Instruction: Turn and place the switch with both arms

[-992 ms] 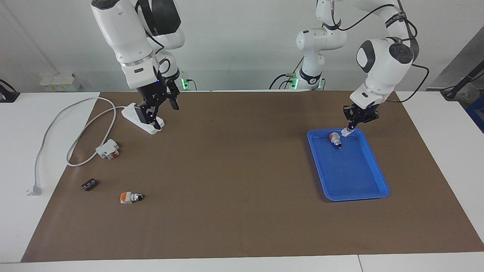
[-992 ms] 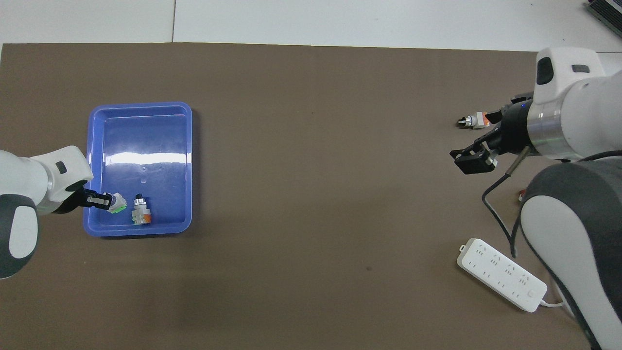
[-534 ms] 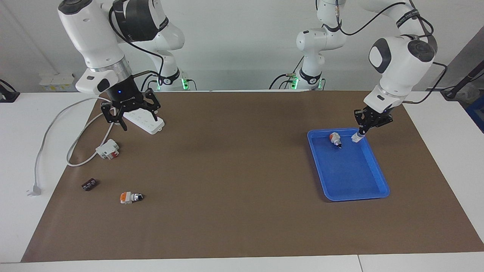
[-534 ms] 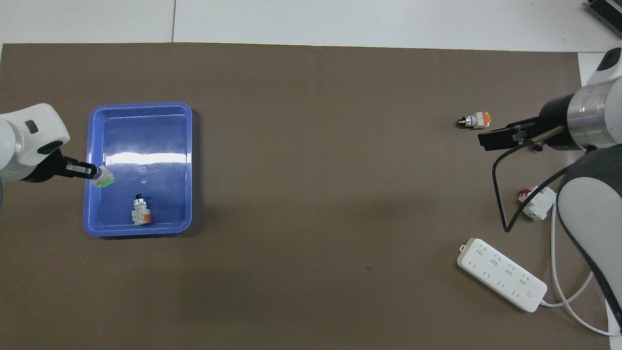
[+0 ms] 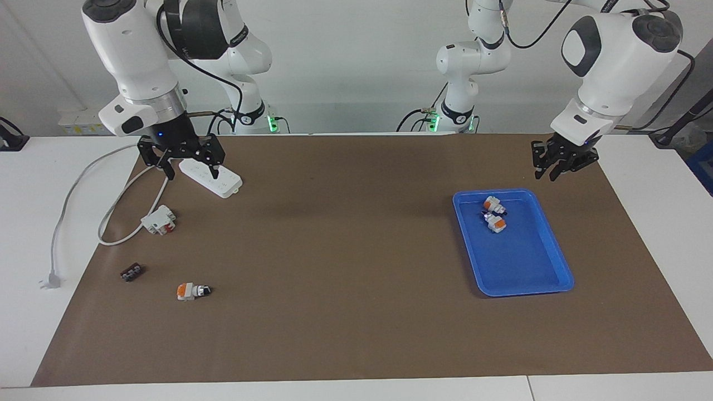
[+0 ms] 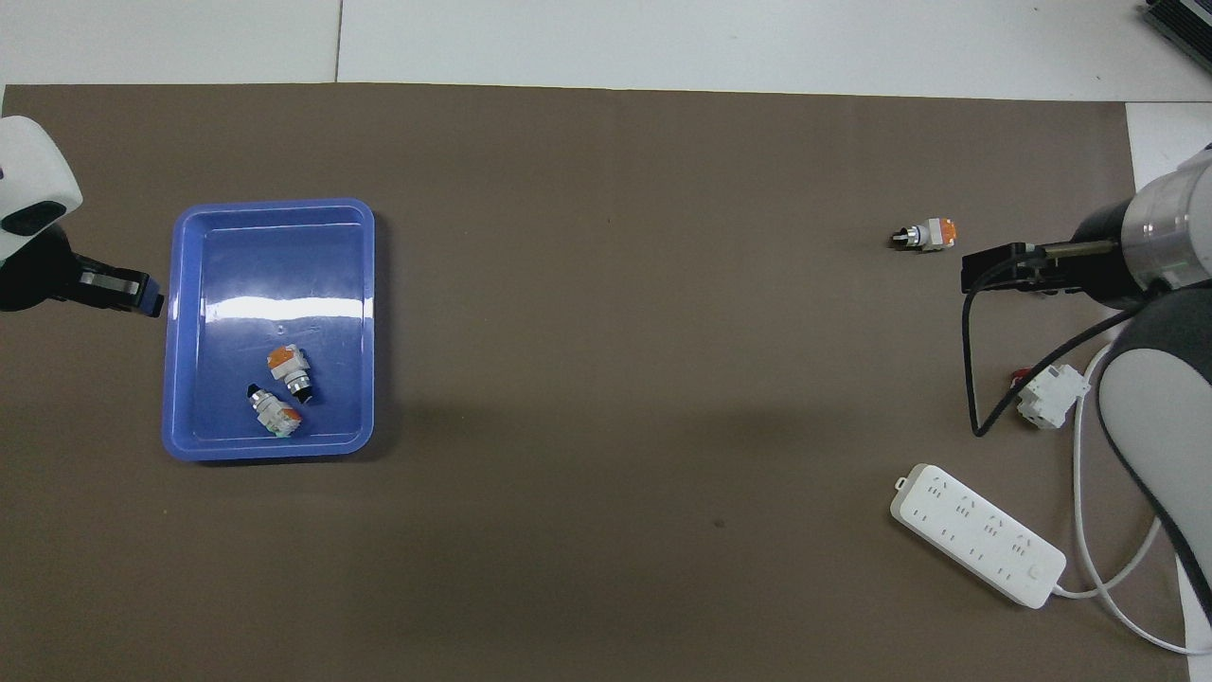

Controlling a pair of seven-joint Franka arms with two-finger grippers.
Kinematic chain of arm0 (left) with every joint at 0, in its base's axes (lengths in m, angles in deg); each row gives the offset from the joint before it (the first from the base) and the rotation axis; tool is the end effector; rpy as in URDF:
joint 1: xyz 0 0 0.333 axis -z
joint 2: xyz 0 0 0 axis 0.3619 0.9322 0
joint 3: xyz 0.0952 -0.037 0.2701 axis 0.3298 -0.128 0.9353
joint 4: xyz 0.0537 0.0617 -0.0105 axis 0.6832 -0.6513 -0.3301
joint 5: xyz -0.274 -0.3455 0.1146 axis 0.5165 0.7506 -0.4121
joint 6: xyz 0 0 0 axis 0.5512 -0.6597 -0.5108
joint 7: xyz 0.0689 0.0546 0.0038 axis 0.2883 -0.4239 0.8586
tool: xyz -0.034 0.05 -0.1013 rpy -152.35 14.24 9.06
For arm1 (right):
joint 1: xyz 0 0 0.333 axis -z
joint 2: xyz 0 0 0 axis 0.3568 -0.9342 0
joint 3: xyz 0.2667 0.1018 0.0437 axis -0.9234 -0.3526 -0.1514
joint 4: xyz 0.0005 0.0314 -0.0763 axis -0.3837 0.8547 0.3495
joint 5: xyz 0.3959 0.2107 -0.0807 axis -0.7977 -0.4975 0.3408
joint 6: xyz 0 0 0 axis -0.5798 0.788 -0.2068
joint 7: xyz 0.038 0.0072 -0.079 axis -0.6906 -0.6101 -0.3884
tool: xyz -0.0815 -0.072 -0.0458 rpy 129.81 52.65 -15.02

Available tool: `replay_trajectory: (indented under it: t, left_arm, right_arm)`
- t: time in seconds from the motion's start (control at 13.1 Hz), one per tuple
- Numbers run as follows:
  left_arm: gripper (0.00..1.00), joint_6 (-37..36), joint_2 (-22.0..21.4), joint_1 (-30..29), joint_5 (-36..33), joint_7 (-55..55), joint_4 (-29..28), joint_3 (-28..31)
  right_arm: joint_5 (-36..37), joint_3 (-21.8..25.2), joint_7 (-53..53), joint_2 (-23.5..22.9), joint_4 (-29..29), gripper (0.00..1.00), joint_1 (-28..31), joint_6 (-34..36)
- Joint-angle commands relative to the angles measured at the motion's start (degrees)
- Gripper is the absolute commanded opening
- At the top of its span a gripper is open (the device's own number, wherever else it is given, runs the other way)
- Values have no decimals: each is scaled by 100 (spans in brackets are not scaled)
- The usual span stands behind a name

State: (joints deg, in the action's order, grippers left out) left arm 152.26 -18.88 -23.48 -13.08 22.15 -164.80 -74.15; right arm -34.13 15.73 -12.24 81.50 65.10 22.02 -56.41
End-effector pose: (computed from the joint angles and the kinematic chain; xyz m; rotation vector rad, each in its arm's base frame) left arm 0.6302 -0.0318 0.5445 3.1165 -0.3934 -0.0263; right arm 0.6313 0.0418 0.5506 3.1380 -0.0344 0.1282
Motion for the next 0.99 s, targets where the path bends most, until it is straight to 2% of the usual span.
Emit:
replay_trajectory:
  t: [0.0, 0.15, 0.23, 0.31, 0.38, 0.61, 0.84, 0.92]
  left_arm:
    - [38, -607, 115, 155, -136, 94, 564, 14]
    - [50, -863, 106, 200, -93, 94, 733, 5]
    - [64, -881, 80, 200, -75, 103, 742, -12]
    - [95, -829, 45, 200, -84, 138, 742, -73]
    - [100, -794, -42, 200, -92, 207, 690, -82]
    - [100, -584, -201, 156, -84, 410, 330, -83]
    - [100, 136, -543, 182, -92, 463, -460, -74]
    - [100, 242, -570, 182, -92, 454, -558, -82]
  right_arm:
    - [126, -73, 177, -65, -370, 100, 29, 498]
    - [109, -82, 178, -65, -450, 100, 46, 692]
    - [74, -91, 178, -56, -450, 100, 72, 745]
    - [73, -91, 178, -47, -450, 100, 73, 824]
    - [82, -91, 178, -38, -450, 100, 64, 842]
    - [74, -91, 186, 119, -337, 100, 46, 851]
    - [82, -100, 195, 313, -47, 100, 55, 834]
    - [82, -100, 178, 296, -64, 100, 55, 773]
